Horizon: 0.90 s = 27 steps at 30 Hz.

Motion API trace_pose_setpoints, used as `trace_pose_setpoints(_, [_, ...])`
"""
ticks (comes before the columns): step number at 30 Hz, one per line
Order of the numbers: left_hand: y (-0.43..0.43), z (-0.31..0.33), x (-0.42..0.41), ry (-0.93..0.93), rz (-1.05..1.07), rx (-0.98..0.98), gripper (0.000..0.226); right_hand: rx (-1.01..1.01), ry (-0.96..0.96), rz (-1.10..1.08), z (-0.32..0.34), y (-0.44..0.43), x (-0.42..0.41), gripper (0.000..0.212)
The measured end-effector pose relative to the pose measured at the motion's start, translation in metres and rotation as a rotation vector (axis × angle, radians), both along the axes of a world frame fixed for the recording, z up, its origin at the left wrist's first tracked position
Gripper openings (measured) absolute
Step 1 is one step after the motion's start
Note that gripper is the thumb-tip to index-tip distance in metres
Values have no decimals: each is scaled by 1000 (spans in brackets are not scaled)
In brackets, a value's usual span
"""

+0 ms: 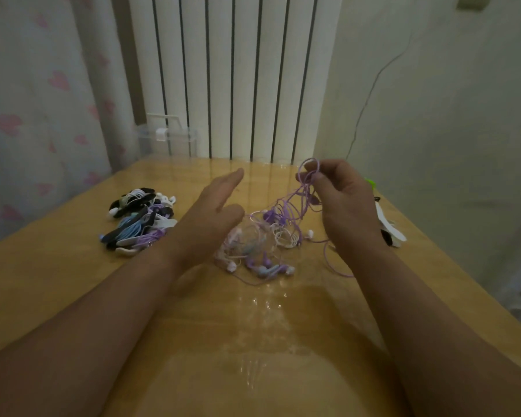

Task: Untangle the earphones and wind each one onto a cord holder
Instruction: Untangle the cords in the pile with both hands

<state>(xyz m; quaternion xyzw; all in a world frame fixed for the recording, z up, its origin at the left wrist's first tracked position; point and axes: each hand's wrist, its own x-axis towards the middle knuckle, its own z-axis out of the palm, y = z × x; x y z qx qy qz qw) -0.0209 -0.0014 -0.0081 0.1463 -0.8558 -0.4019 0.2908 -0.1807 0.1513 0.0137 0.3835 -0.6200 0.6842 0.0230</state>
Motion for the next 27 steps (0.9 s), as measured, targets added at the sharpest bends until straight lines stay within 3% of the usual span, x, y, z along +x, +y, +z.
trace_pose_setpoints(2, [5,2,0,10,-33,0,80,30,16,12,0,1,2,17])
trace_pose_setpoints(6, [18,-12,-16,-120,46,-207,52,32,-166,195,3,3,8,18])
trace_pose_setpoints(9, [17,-19,-27,-116,84,-309,20,-43,-290,219,5,1,10,17])
trace_pose_setpoints(13, [10,-15,-20,44,74,-127,17,-269,-522,51,12,4,-7,19])
trace_pose_setpoints(15, [7,-14,-16,62,67,-51,14,-393,-707,90,11,5,-22,20])
trace_pose_setpoints(18, [-1,-18,-17,-40,140,-108,17,-467,-839,176,7,6,-34,17])
trace_pose_setpoints(22, [-1,-20,-20,-264,246,-248,22,-503,-830,259,16,12,-29,24])
trace_pose_setpoints(23, [0,-18,-19,-242,300,-313,32,-488,-793,263,18,13,-26,23])
trace_pose_setpoints(25, [6,-6,-14,12,381,-383,53,-444,-711,268,22,13,-18,19])
trace_pose_setpoints(27, [20,5,-7,270,283,-336,55,-412,-630,295,26,14,-6,17])
